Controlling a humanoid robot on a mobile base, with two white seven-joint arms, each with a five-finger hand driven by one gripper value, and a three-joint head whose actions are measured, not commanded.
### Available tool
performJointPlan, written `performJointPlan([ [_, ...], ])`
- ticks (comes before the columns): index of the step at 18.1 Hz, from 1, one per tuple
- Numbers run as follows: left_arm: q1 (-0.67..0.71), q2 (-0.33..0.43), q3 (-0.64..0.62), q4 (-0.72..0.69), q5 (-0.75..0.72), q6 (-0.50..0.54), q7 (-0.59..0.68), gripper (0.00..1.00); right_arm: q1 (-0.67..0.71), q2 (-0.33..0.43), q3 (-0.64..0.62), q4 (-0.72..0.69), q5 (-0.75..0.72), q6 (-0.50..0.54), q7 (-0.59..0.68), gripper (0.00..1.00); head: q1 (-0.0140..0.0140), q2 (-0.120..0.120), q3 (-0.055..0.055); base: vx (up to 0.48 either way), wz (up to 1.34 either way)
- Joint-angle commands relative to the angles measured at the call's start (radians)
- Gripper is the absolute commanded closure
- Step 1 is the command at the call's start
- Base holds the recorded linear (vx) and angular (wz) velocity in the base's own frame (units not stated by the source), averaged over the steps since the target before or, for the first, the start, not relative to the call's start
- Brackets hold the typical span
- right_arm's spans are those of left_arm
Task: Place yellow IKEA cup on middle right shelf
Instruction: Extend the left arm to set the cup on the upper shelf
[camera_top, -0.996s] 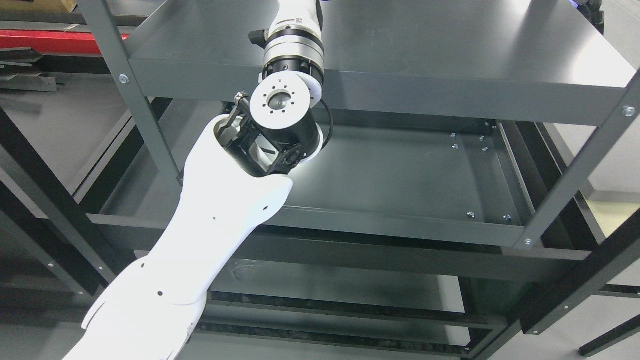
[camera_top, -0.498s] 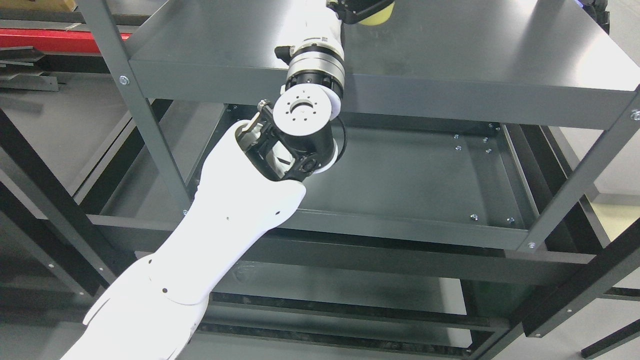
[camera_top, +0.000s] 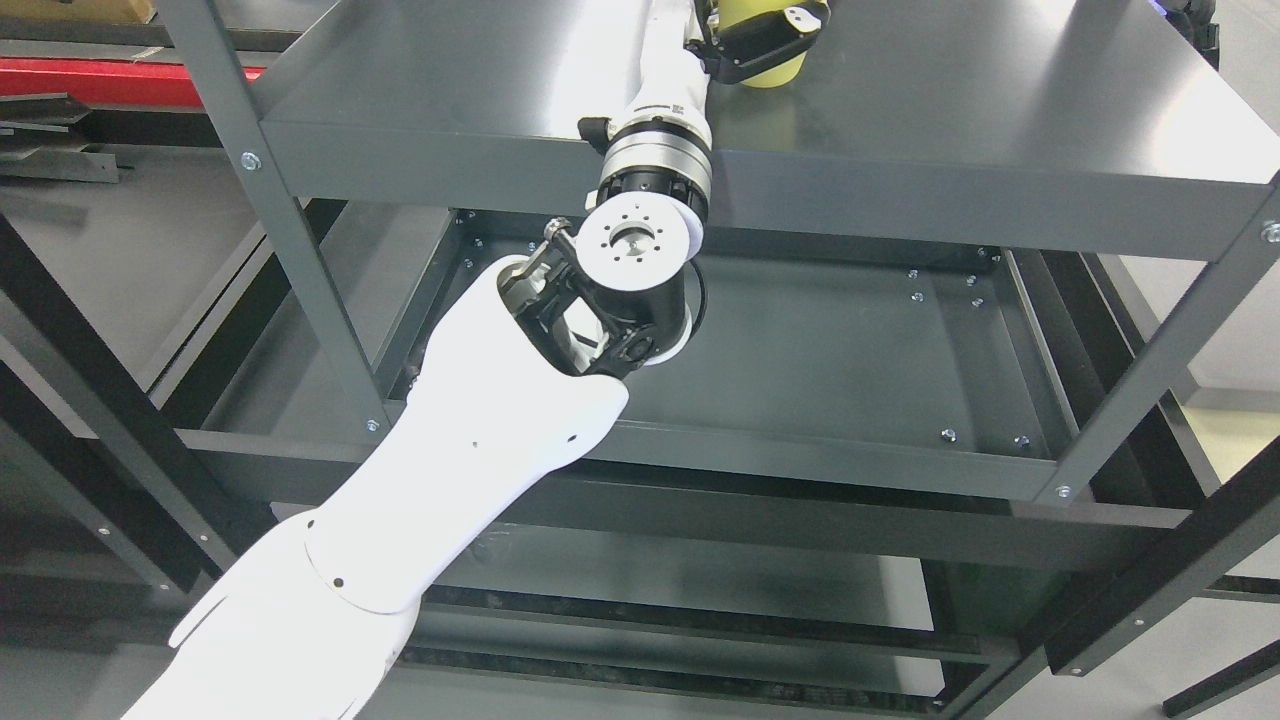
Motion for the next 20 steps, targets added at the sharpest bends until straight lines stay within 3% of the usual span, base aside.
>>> performJointPlan([
  [1, 0.004, 0.017, -0.039, 0.030, -0.009, 0.002, -0.004, 0.28, 0.014, -0.017, 0.017, 0.000, -0.025, 0.001, -0.001, 0.01, 0.0000, 0.000, 0.000, 0.000, 0.00],
  [6, 0.004, 0.017, -0.039, 0.022, -0.030, 0.001, -0.021, 0.03, 0.014, -0.017, 0.017, 0.000, -0.025, 0.001, -0.001, 0.01, 0.0000, 0.000, 0.000, 0.000, 0.00],
  [20, 0.013, 0.017, 0.010, 0.008, -0.158, -0.154, -0.052, 0.01, 0.014, -0.017, 0.017, 0.000, -0.025, 0.001, -0.001, 0.01, 0.0000, 0.000, 0.000, 0.000, 0.00],
])
